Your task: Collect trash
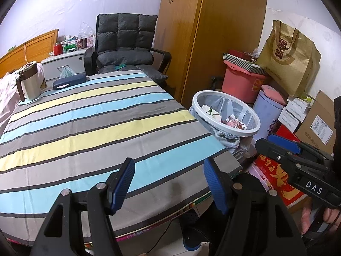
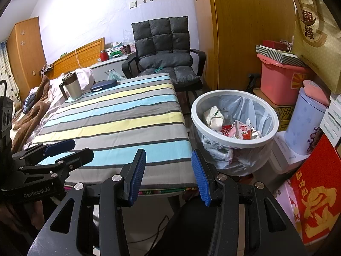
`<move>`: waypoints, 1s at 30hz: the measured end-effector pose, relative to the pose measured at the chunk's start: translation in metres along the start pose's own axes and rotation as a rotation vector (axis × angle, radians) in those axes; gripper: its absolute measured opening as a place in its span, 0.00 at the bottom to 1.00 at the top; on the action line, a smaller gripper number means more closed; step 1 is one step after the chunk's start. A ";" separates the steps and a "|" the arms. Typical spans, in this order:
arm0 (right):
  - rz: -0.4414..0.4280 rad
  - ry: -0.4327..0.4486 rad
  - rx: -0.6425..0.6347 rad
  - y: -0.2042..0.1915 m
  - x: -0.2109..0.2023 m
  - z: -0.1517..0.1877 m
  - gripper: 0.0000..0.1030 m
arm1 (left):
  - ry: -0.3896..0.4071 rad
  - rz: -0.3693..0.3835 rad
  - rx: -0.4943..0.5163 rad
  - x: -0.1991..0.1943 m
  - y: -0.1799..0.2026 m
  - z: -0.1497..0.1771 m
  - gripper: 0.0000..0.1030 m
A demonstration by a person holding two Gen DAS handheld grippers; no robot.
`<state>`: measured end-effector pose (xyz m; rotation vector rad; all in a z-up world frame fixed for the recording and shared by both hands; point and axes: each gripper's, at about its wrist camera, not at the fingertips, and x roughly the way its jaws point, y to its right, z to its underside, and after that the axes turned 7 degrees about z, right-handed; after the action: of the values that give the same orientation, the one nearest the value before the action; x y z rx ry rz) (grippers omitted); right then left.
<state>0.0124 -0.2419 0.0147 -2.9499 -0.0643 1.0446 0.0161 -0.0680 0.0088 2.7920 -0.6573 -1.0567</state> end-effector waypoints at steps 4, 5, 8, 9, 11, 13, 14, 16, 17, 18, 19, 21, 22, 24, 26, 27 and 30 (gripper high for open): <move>0.000 -0.001 -0.001 0.000 0.001 0.000 0.46 | 0.001 -0.001 -0.001 0.000 0.000 0.000 0.67; 0.000 -0.001 -0.002 0.000 0.001 0.000 0.46 | 0.000 -0.002 -0.001 0.000 0.000 0.000 0.67; 0.000 -0.002 -0.002 0.000 0.001 0.000 0.46 | 0.000 -0.004 -0.001 0.000 0.000 0.000 0.67; 0.001 -0.002 -0.002 0.000 0.001 0.000 0.46 | 0.000 -0.003 -0.001 0.000 0.000 0.000 0.67; 0.000 -0.002 -0.001 -0.001 0.001 0.000 0.46 | -0.001 -0.004 -0.002 -0.001 0.000 0.001 0.67; 0.000 -0.002 -0.002 0.000 0.001 0.000 0.46 | 0.000 -0.005 -0.001 0.000 0.001 0.001 0.67; -0.001 -0.002 -0.001 0.000 0.001 0.000 0.46 | -0.001 -0.004 -0.001 -0.001 0.001 0.001 0.67; 0.000 -0.002 -0.001 -0.001 0.001 0.000 0.46 | -0.003 -0.002 -0.004 0.000 0.001 0.001 0.67; -0.001 -0.003 -0.002 0.000 0.001 0.000 0.46 | -0.003 -0.002 -0.004 -0.001 0.001 0.001 0.67; -0.001 -0.003 -0.001 0.000 0.001 0.000 0.46 | -0.003 -0.002 -0.005 -0.001 0.001 0.001 0.67; 0.000 -0.003 -0.002 -0.001 0.001 0.000 0.46 | -0.003 -0.002 -0.005 -0.001 0.001 0.001 0.67; 0.000 -0.003 -0.002 -0.001 0.001 0.000 0.46 | -0.004 0.000 -0.006 -0.001 0.000 0.001 0.67; 0.000 -0.003 -0.001 -0.001 0.002 0.000 0.46 | -0.004 -0.001 -0.008 -0.001 0.000 0.001 0.67; 0.000 -0.003 -0.002 -0.001 0.001 0.000 0.46 | -0.004 -0.004 -0.005 -0.001 0.000 0.001 0.67; 0.000 -0.003 -0.002 0.000 0.001 0.000 0.46 | -0.004 -0.006 -0.004 0.000 0.001 0.002 0.67; 0.000 -0.003 -0.002 0.000 0.001 0.000 0.46 | -0.005 -0.005 -0.006 0.000 0.001 0.002 0.67; 0.000 -0.003 -0.002 0.000 0.001 0.000 0.46 | -0.009 0.000 -0.011 0.001 0.001 0.002 0.67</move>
<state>0.0134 -0.2416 0.0140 -2.9506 -0.0649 1.0502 0.0149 -0.0693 0.0073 2.7800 -0.6502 -1.0704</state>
